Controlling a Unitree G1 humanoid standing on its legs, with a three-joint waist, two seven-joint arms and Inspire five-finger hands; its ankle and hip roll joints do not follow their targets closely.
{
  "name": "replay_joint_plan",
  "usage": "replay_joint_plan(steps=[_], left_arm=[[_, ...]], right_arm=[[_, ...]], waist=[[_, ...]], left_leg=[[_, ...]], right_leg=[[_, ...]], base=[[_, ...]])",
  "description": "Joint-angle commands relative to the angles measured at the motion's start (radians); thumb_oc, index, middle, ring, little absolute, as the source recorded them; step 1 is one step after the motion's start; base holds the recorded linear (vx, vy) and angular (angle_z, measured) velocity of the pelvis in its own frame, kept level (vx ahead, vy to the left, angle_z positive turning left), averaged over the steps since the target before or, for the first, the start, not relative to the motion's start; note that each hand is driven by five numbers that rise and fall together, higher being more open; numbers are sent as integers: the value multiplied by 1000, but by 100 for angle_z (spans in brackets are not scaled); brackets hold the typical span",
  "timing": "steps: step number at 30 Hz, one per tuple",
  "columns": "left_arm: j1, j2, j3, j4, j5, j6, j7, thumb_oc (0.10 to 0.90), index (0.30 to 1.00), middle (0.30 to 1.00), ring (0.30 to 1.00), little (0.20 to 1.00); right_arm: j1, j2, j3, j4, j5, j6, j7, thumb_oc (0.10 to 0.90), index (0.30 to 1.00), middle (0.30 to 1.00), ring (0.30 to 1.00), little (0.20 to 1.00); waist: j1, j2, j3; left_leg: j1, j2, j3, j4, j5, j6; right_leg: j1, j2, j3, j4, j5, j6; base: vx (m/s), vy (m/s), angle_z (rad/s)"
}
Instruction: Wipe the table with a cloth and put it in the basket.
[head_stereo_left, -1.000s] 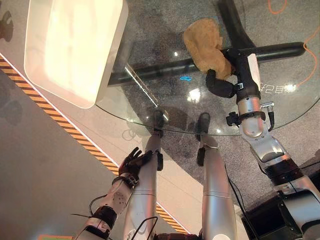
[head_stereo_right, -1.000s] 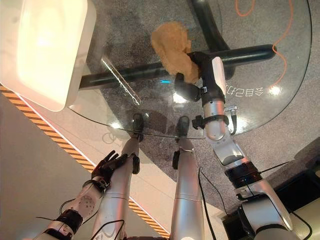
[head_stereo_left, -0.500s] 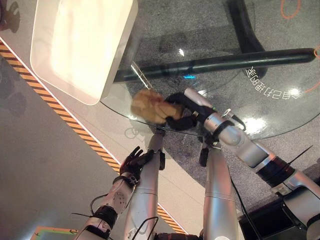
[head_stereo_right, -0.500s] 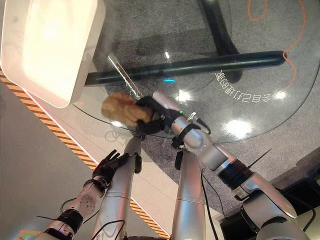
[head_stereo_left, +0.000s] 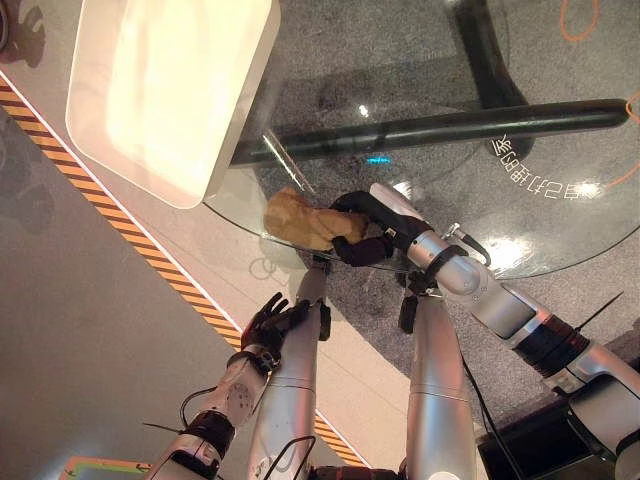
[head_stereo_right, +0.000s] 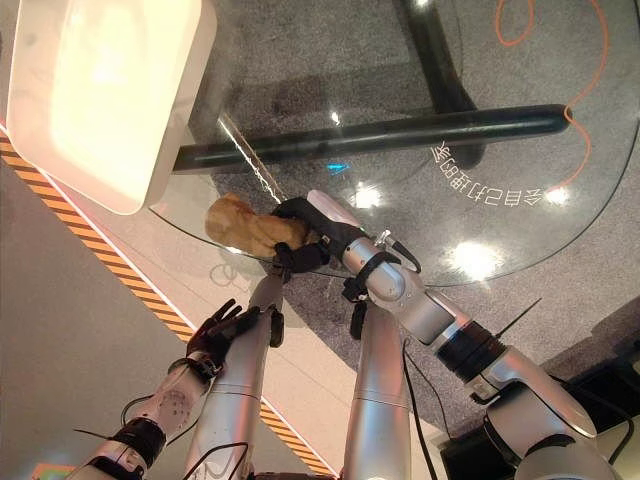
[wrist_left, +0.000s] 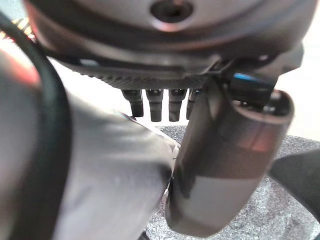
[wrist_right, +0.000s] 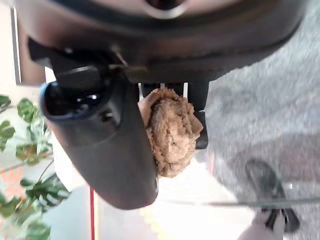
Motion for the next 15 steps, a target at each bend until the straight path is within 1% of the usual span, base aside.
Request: replay_joint_plan(steps=[1,3,7,15], left_arm=[[131,-4,-6,35,-5,-7,6,800,900,900,900,900],[138,0,1,30,-11,-21,-7,800,900,900,900,900],[150,9,7,6,24,-41,-34,800,900,900,900,900],[181,47,44,-68,-17,-95,-71,800,900,900,900,900]], right_arm=[[17,39,-28,-209,44,-104,-33,100,300,300,300,200],[26,41,-50,-220,61,-100,-36,100,300,300,300,200],[48,48,-83,-223,99,-99,-18,100,300,300,300,200],[116,40,-144,-236,128,-108,16,100,300,300,300,200]], waist=[[-10,10,-20],[-11,6,-20],[-13,3,-20],[-15,-4,-20]], left_leg=[[-8,-40,66,121,-116,38],[6,-39,65,119,-118,38],[44,-36,70,110,-121,37],[129,-37,74,96,-128,35]], right_leg=[[48,54,-71,-219,153,21],[62,55,-72,-220,152,20],[103,54,-76,-228,148,17],[197,49,-85,-242,138,12]], base=[[-22,-30,2],[0,0,0],[0,0,0],[-12,-4,0]])
